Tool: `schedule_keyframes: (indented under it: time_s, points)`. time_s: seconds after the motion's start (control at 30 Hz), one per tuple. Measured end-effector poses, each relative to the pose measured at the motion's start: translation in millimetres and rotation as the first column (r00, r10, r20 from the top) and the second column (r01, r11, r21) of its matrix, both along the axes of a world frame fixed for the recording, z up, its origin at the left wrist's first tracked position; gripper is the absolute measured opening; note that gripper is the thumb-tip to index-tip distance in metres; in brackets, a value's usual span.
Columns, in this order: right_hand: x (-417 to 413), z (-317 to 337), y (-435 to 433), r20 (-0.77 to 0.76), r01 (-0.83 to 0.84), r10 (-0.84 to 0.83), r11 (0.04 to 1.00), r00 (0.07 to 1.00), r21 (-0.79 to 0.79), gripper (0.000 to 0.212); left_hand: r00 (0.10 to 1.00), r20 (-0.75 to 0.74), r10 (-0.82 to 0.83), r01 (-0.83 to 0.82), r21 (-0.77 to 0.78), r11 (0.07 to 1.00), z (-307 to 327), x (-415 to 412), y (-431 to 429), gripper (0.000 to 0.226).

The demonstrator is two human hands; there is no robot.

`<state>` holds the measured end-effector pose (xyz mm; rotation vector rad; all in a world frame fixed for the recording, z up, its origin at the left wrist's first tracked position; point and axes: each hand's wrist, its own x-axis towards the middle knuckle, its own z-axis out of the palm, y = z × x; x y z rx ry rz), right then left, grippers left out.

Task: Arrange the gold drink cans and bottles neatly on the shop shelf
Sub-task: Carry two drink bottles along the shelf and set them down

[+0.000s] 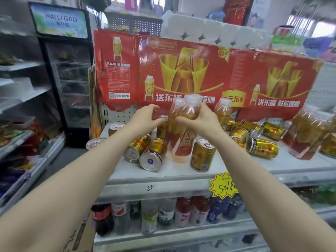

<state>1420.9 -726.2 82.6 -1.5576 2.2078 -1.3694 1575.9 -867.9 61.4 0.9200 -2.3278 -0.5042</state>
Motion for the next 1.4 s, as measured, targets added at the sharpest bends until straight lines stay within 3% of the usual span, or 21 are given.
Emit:
schedule_keyframes:
  time_s: [0.17, 0.3, 0.5, 0.9, 1.17, 1.33, 1.4]
  points:
    - [-34, 45, -3, 0.176, 0.032, -0.005, 0.988, 0.984, -0.153, 0.082, 0.998, -0.005, -0.067, 0.067, 0.142, 0.988, -7, -30, -3, 0.074]
    - [-54, 64, 2, 0.17, 0.103, -0.065, 0.969, 0.983, -0.224, 0.075, 0.995, -0.044, -0.095, 0.102, 0.214, 0.971, -13, -51, 1, 0.07]
    - [-71, 54, 4, 0.093, 0.208, -0.191, 0.949, 0.977, -0.238, 0.067, 0.994, -0.113, -0.007, 0.031, 0.208, 0.978, -16, -60, 4, 0.065]
    - [-63, 44, 63, 0.022, 0.351, -0.36, 0.893, 0.933, -0.283, 0.066, 0.858, -0.511, -0.049, 0.127, 0.119, 0.985, 31, -21, 38, 0.058]
    - [-36, 22, 149, 0.036, 0.487, -0.492, 0.844, 0.87, -0.225, 0.066, 0.869, -0.452, -0.202, 0.298, 0.15, 0.943, 22, -2, 101, 0.046]
    - [-21, -6, 206, 0.027, 0.574, -0.577, 0.805, 0.816, -0.151, 0.064, 0.863, -0.411, -0.292, 0.405, 0.22, 0.888, -7, 0, 143, 0.071]
    - [-18, -19, 229, 0.045, 0.593, -0.593, 0.795, 0.804, -0.124, 0.06, 0.856, -0.403, -0.322, 0.447, 0.267, 0.854, -18, -3, 161, 0.066]
